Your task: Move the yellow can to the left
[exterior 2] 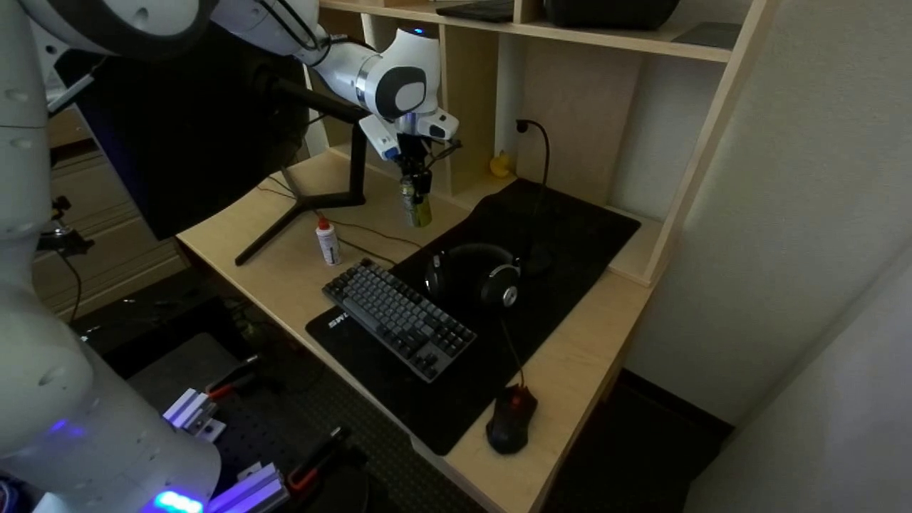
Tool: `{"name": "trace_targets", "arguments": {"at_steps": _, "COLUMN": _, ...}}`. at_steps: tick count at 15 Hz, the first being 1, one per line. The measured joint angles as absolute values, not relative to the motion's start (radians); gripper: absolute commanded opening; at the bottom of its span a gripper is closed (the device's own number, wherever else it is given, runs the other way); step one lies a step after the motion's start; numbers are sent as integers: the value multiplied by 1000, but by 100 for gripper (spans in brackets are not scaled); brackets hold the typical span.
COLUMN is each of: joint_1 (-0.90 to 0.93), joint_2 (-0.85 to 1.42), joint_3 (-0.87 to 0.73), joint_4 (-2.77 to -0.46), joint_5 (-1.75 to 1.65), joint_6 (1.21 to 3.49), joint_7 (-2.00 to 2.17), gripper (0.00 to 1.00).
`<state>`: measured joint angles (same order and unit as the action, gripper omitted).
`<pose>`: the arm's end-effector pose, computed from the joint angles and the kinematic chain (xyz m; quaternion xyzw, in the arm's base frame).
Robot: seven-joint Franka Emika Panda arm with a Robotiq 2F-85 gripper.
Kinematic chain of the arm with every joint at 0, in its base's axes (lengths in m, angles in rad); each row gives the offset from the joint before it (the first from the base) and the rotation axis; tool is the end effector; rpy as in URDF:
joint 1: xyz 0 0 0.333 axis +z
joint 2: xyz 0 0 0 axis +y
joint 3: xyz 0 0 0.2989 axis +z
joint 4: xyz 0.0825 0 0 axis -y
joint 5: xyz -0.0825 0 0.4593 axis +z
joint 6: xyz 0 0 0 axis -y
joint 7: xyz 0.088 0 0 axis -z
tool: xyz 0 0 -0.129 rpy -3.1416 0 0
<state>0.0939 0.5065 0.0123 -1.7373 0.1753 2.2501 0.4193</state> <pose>0.7121 0.0835 0.2047 -0.9751 0.2102 0.0156 0.0696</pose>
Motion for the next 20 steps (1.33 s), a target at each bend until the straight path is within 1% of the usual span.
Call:
{"name": "trace_targets", "arguments": {"at_steps": 5, "joint_1": 94, "joint_2": 509, "joint_3": 19, "joint_4": -1736, "joint_5": 191, "joint_6": 2254, "joint_7": 413, "gripper": 45}}
{"name": "trace_targets", "arguments": {"at_steps": 6, "joint_1": 94, "joint_2": 509, "joint_3": 21, "joint_4": -1736, "joint_5": 202, "joint_6": 2254, "joint_7": 411, "gripper": 70}}
{"name": "trace_targets", "arguments": {"at_steps": 8, "joint_1": 94, "joint_2": 509, "joint_3": 21, "joint_4": -1736, "joint_5": 203, "joint_6": 2254, "joint_7": 412, "gripper": 70}}
{"name": "trace_targets", "arguments": {"at_steps": 9, "joint_1": 94, "joint_2": 509, "joint_3": 20, "joint_4": -1736, "joint_5": 203, "joint_6": 2254, "joint_7": 412, "gripper": 45}}
{"name": "trace_targets", "arguments": {"at_steps": 20, "joint_1": 96, "joint_2": 509, "joint_3": 10, "joint_4": -1736, "joint_5": 166, "joint_6": 2239, "joint_7": 425, "gripper": 45}}
